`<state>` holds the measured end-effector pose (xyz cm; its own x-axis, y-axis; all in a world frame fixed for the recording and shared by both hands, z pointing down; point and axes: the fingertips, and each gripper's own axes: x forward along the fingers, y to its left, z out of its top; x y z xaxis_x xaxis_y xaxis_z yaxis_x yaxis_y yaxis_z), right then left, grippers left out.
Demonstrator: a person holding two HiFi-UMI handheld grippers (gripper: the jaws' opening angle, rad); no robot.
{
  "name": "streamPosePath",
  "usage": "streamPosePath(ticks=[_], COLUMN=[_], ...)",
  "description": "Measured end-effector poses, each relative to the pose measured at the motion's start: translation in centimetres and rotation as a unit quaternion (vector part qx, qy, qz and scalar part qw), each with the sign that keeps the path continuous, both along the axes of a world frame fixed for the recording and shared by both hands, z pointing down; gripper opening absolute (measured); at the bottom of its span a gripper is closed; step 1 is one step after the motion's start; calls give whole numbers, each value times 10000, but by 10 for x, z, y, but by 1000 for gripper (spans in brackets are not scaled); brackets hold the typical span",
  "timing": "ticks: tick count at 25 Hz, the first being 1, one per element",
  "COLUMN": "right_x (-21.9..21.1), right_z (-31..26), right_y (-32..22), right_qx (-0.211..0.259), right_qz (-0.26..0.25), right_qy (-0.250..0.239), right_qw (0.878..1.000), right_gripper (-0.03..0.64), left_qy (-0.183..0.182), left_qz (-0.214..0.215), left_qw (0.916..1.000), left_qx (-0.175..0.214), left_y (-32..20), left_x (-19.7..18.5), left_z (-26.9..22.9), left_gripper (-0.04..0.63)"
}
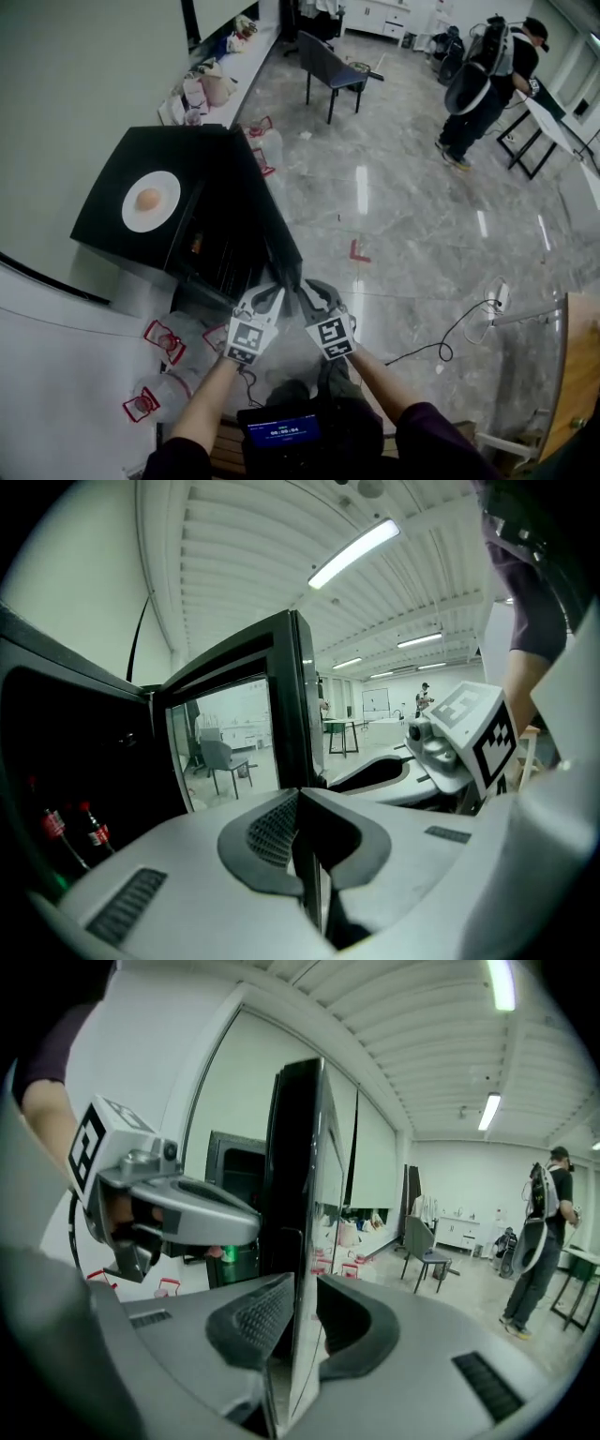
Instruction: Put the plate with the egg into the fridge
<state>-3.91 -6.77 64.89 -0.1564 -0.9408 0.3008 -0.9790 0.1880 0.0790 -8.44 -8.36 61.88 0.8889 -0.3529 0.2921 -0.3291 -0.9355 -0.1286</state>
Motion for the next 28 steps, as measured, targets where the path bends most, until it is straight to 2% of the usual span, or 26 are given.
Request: streamPosePath(ticks=[4,5,7,8,10,13,15,16,18,23,28], right_x=[53,63,76,80,91,123,149,162,188,253,298], right_z=[-41,-54,-77,-87,-101,-111,-111,-110,-112,-115,-114], right_y=[19,18,11,6,-2,-15,-26,-30,-38,-67,-107], right_qx=[374,457,580,616,678,741,746,750,762,651,593], right_qz=[64,13,-198,-314,-460,-303,-242,-284,-503,-1127,-1418], right_qy=[-638,-797,-1009,-1001,-773,-395,-310,-298,-309,-336,-387], right_qw=[9972,9958,9930,9926,9936,9960,9964,9963,9953,9909,9874], right_gripper=[89,119,227,244,247,245,243,221,196,190,189], left_qy=[-7,-9,-22,-35,-68,-117,-122,-122,-132,-104,115], left_qz=[29,26,24,30,45,84,85,53,-63,-617,-1109], left_qw=[10000,10000,10000,10000,9999,9999,9999,9999,9998,9980,9937], left_qx=[28,37,53,64,77,66,78,99,142,20,-104], left_y=[6,6,6,5,5,5,3,1,-2,-23,-59], left_x=[40,50,72,83,109,149,169,176,184,184,188], left_z=[-1,0,3,5,6,4,1,-1,-6,-12,-28], left_gripper=[12,11,11,12,11,11,11,12,11,11,11])
